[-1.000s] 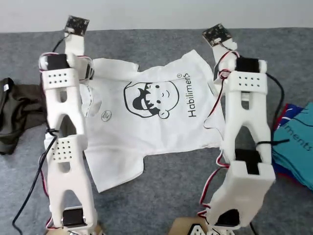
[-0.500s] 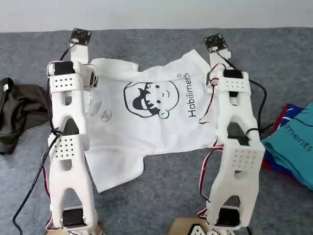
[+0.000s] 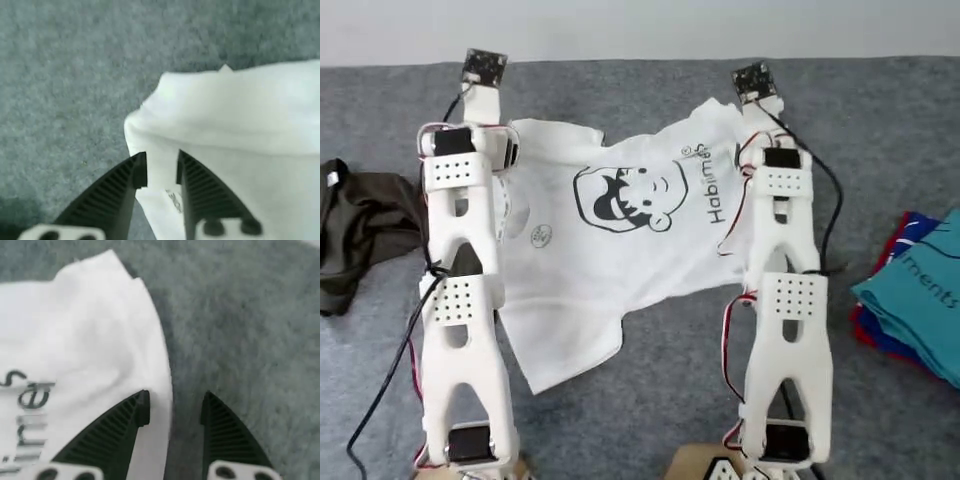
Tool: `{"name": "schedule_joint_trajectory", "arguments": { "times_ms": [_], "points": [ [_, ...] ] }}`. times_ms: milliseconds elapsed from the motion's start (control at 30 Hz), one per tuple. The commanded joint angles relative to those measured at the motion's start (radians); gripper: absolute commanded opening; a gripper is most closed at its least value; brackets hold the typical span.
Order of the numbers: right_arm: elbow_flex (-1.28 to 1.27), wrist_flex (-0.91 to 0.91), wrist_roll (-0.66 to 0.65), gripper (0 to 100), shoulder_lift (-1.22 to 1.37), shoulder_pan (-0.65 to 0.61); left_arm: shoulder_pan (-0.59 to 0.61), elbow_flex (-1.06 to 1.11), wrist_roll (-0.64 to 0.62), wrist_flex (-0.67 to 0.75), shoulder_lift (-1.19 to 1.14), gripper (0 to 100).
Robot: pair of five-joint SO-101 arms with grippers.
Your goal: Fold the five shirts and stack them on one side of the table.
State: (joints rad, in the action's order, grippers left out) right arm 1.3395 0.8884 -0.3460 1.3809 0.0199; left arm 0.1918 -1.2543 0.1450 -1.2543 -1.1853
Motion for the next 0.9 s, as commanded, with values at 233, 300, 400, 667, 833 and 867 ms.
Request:
{"name": "schedule_joint_trajectory", "arguments": {
  "times_ms": [233, 300, 400, 667, 833, 867],
  "points": [
    [0.347, 0.226, 0.005, 17.2, 0.074, -0.012, -0.034, -0.036, -0.005, 0.000, 0.023, 6],
    [0.347, 0.291, -0.028, 17.2, 0.045, -0.010, -0.035, -0.045, -0.005, -0.035, 0.028, 6],
    [0.345, 0.418, -0.097, 17.3, -0.013, -0.005, -0.037, -0.113, -0.003, -0.152, 0.025, 6],
    [0.345, 0.714, -0.114, 17.4, -0.188, -0.002, -0.077, -0.314, 0.104, -0.470, 0.021, 6],
    [0.345, 0.871, -0.115, 17.4, -0.257, -0.007, -0.087, -0.360, 0.115, -0.503, 0.034, 6],
    [0.345, 0.897, -0.115, 17.4, -0.266, -0.007, -0.087, -0.361, 0.115, -0.503, 0.038, 6]
  ]
}}
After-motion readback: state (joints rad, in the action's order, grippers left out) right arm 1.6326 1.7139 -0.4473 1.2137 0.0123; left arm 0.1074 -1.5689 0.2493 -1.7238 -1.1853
